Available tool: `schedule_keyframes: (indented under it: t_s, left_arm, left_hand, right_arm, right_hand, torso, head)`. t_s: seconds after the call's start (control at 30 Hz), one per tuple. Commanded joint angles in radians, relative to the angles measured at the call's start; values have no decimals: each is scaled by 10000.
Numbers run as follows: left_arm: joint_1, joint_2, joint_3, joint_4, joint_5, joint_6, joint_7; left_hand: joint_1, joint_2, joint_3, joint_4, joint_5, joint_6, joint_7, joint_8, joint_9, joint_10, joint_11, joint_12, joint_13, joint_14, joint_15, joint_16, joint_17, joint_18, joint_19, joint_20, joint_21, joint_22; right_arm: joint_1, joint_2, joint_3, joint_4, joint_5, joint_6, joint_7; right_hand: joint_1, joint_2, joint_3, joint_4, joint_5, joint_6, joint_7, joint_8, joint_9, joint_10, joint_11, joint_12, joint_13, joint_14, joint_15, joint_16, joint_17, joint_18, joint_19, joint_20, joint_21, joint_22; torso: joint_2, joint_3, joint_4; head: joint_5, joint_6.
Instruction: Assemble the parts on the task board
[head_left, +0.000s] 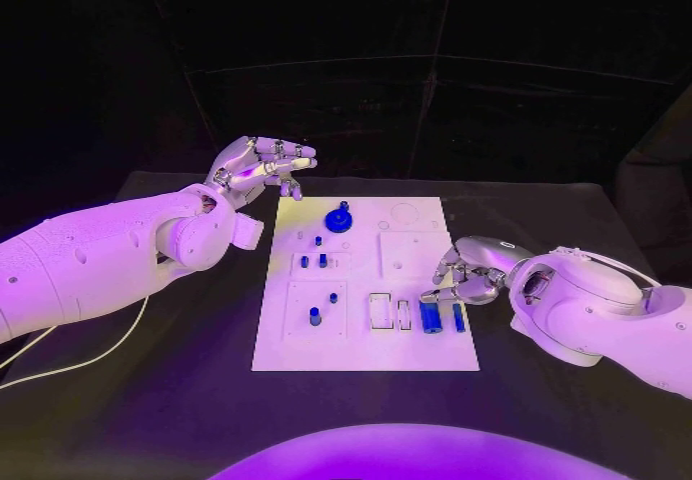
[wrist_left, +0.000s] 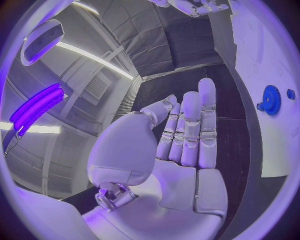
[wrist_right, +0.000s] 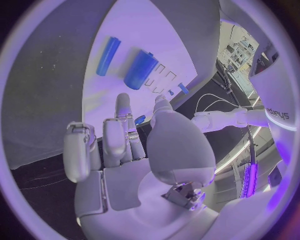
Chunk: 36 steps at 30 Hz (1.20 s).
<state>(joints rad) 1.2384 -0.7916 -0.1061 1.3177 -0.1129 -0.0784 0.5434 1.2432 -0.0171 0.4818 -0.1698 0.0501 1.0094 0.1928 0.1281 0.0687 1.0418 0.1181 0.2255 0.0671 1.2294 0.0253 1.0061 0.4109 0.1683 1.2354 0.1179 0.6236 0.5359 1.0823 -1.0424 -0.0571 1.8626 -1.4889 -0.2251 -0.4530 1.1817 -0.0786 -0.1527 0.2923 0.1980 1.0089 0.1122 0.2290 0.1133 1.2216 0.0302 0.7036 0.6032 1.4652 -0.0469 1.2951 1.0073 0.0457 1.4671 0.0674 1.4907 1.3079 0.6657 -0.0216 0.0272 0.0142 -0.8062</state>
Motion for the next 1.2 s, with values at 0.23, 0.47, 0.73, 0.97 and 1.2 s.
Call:
schedule_keyframes:
  t_s: [0.23, 0.47, 0.73, 0.97, 1.2]
  left_arm:
    - [13, -24, 6, 5, 45, 94, 50]
    - [13, -25, 3, -16, 45, 107, 45]
    - [12, -26, -2, -28, 45, 124, 34]
    - [12, -25, -5, -27, 45, 154, 29]
    - [12, -33, -6, -25, 45, 169, 24]
  left_hand:
    - [-26, 2, -44, 11, 17, -95, 4, 52, -6, -67, 14, 54, -8, -59, -13, -67, -14, 144, -78, 9, -54, -15]
    - [-26, 2, -44, 11, 17, -95, 4, 52, -6, -67, 14, 54, -8, -59, -13, -67, -14, 144, -78, 9, -54, -15]
    - [-26, 2, -44, 11, 17, -95, 4, 52, -6, -67, 14, 54, -8, -59, -13, -67, -14, 144, -78, 9, -54, -15]
    - [-26, 2, -44, 11, 17, -95, 4, 52, -6, -67, 14, 54, -8, -59, -13, -67, -14, 144, -78, 9, -54, -15]
    - [-26, 2, -44, 11, 17, -95, 4, 52, -6, -67, 14, 54, -8, -59, -13, -67, -14, 144, -78, 9, -54, -15]
  right_arm:
    - [-179, 58, 1, 2, -750, 509, -705]
    - [-209, 72, -1, -20, -933, 598, -846]
    - [-287, 198, -3, -78, -907, 932, -884]
    - [-417, 332, -4, -158, -845, 1036, -933]
    - [-511, 469, -5, -233, -829, 1138, -1002]
  right_hand:
    - [-203, -11, -114, 16, -67, -90, -30, 189, 57, 127, -21, 729, 933, 256, 8, 120, 143, -166, 360, -37, 110, 1444]
    - [-296, -3, -141, 21, -50, -100, -40, 263, 82, 156, -29, 945, 1256, 272, 2, 183, 238, -178, 390, -43, 141, 1498]
    - [-445, 98, -151, 20, -41, -57, -65, 385, 128, 161, -48, 1114, 1558, 276, -9, 219, 278, -193, 424, -51, 178, 1561]
    - [-445, 265, -174, -3, 37, 130, -156, 626, 256, 388, -123, 1612, 2228, 311, -65, 348, 478, -195, 432, -86, 186, 1578]
    - [-172, 434, -219, -40, 287, 261, -252, 857, 427, 759, -213, 2314, 3109, 351, -136, 532, 802, -201, 445, -151, 198, 1603]
  torso:
    - [8, 2, 11]
    - [16, 3, 16]
    - [18, -5, 16]
    - [11, -9, 18]
    - [9, -5, 24]
  head:
    - [7, -11]
    - [9, -20]
    - [9, -51]
    - [4, -71]
    - [12, -83]
